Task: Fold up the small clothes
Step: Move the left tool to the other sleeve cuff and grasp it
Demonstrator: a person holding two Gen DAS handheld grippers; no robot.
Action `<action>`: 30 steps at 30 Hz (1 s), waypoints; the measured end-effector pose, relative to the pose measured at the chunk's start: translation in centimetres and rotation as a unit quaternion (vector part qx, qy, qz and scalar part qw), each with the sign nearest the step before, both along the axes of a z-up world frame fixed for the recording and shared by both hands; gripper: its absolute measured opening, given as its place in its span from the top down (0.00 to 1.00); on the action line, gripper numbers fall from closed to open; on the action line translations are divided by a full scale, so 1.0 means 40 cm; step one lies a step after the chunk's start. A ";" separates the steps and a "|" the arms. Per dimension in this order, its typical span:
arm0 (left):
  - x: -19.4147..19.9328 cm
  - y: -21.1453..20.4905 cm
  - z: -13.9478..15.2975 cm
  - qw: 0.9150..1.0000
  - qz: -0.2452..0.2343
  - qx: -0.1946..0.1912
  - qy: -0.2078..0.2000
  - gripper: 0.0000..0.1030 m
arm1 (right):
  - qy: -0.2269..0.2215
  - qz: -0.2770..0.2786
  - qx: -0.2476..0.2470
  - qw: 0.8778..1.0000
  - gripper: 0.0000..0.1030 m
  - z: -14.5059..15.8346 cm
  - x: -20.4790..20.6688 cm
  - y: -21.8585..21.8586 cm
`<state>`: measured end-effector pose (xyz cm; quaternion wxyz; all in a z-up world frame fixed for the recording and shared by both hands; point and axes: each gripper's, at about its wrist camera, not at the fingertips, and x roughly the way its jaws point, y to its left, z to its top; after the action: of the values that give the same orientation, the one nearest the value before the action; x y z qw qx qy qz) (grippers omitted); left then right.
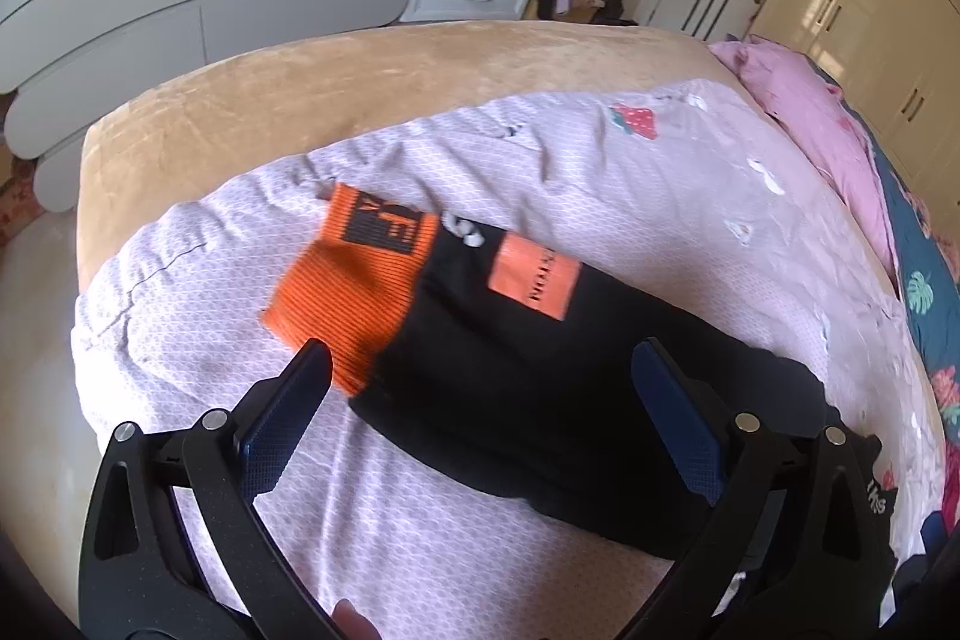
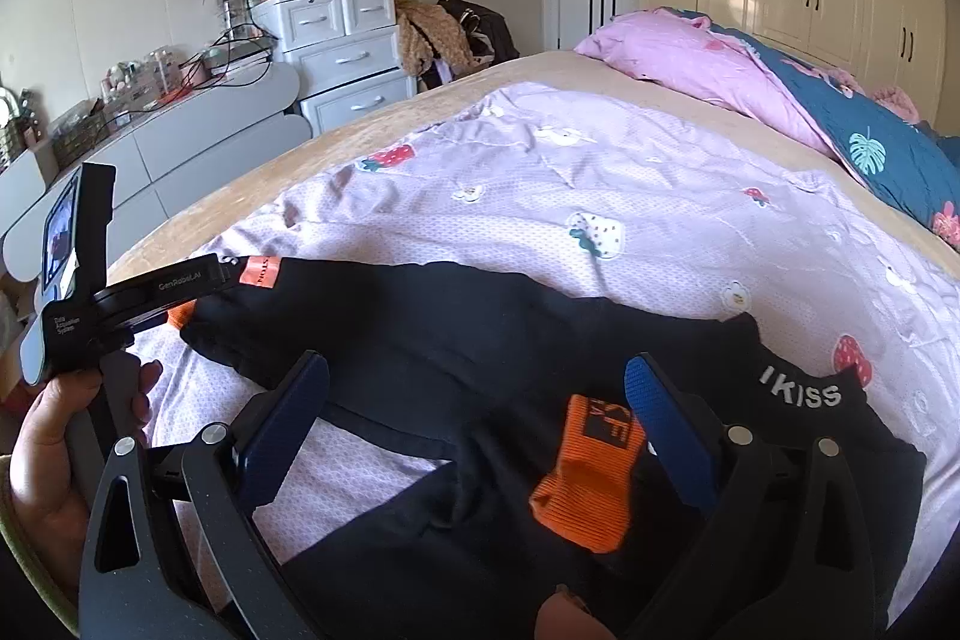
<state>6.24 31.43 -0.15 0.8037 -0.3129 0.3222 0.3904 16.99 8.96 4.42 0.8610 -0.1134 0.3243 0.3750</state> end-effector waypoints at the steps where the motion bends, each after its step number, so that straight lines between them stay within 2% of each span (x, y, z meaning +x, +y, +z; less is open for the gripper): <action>1: -0.006 0.011 -0.005 1.000 0.006 -0.003 0.002 0.09 | 0.001 0.004 0.000 1.000 0.04 -0.001 -0.002 0.009; 10: -0.020 0.068 -0.065 0.998 0.030 -0.055 -0.002 0.09 | 0.008 0.028 0.001 1.000 0.04 -0.017 -0.017 0.063; 15: -0.024 0.094 -0.075 0.997 0.037 -0.058 -0.024 0.11 | 0.020 0.024 0.003 1.000 0.04 -0.037 -0.017 0.053; 17: -0.031 0.096 -0.065 0.997 0.040 -0.049 -0.032 0.36 | 0.024 0.017 0.004 1.000 0.04 -0.045 -0.012 0.042; 18: -0.031 0.097 -0.061 0.998 0.039 -0.044 -0.030 0.62 | 0.027 0.014 0.005 1.000 0.04 -0.048 -0.010 0.037; 19: -0.032 0.097 -0.058 0.998 0.038 -0.040 -0.031 0.76 | 0.030 0.011 0.007 0.999 0.04 -0.051 -0.006 0.030; 20: -0.031 0.098 -0.056 0.998 0.032 -0.042 -0.038 0.78 | 0.034 0.007 0.010 0.999 0.04 -0.053 -0.003 0.021; 22: -0.029 0.097 -0.050 0.997 0.020 -0.046 -0.056 0.88 | 0.037 0.000 0.015 0.999 0.04 -0.055 -0.001 0.006; 26: -0.034 0.072 -0.001 0.995 -0.007 -0.024 -0.100 0.90 | 0.042 -0.014 0.027 0.999 0.04 -0.052 0.008 -0.029; 30: -0.022 0.049 0.032 0.992 -0.032 -0.014 -0.124 0.91 | 0.046 -0.033 0.039 0.998 0.04 -0.048 0.013 -0.077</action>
<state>5.35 33.39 1.15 0.8451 -0.3598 0.2354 0.3178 17.53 5.88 2.52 0.8609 -0.0511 0.3522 0.3636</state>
